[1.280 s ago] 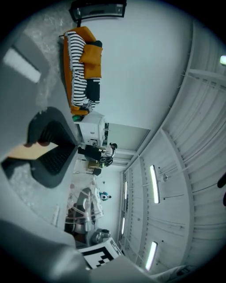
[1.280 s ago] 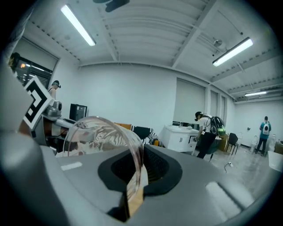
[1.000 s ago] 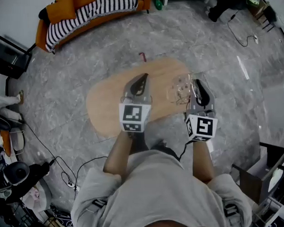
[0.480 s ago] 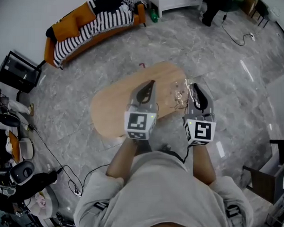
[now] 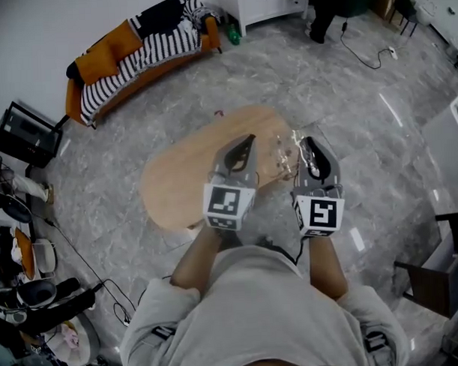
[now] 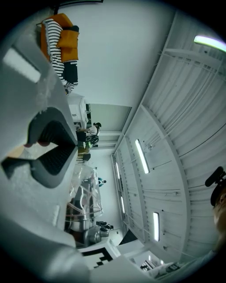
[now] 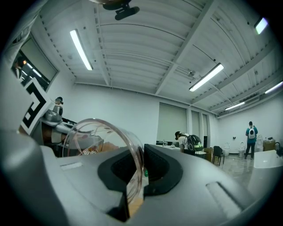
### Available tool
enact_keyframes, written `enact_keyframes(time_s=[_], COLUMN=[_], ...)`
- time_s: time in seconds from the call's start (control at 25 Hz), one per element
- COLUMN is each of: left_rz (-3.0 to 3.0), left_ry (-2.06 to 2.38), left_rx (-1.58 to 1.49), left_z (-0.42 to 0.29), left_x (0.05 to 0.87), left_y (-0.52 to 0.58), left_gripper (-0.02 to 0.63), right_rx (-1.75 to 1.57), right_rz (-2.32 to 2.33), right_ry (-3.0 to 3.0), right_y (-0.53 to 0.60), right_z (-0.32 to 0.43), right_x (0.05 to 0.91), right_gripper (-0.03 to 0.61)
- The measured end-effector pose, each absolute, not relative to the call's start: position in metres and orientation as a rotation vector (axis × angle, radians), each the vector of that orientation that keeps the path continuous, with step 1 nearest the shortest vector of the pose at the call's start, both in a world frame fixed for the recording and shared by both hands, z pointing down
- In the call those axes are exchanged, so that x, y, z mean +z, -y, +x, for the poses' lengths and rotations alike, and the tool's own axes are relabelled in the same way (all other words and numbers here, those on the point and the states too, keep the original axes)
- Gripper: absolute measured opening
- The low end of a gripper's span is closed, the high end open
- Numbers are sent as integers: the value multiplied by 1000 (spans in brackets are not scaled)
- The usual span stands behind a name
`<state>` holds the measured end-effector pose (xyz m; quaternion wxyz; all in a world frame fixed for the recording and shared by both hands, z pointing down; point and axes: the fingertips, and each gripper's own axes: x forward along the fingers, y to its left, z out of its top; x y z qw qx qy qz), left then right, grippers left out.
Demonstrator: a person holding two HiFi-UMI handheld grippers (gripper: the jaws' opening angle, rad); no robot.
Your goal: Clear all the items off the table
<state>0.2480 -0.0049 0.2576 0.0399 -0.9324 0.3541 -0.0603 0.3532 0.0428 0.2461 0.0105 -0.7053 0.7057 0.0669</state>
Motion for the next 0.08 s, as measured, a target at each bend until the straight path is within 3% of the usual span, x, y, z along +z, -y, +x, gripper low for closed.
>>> enact_keyframes(time_s=[0.08], left_rz=[-2866], left_ry=[-1061], left_rx=[-203], left_z=[256], left_x=[261], left_y=[-5], left_gripper=[21], right_rx=[198], right_rz=[-2208], right_ry=[-2201], right_y=[-51], right_z=[357], right_x=[248], right_gripper=[32])
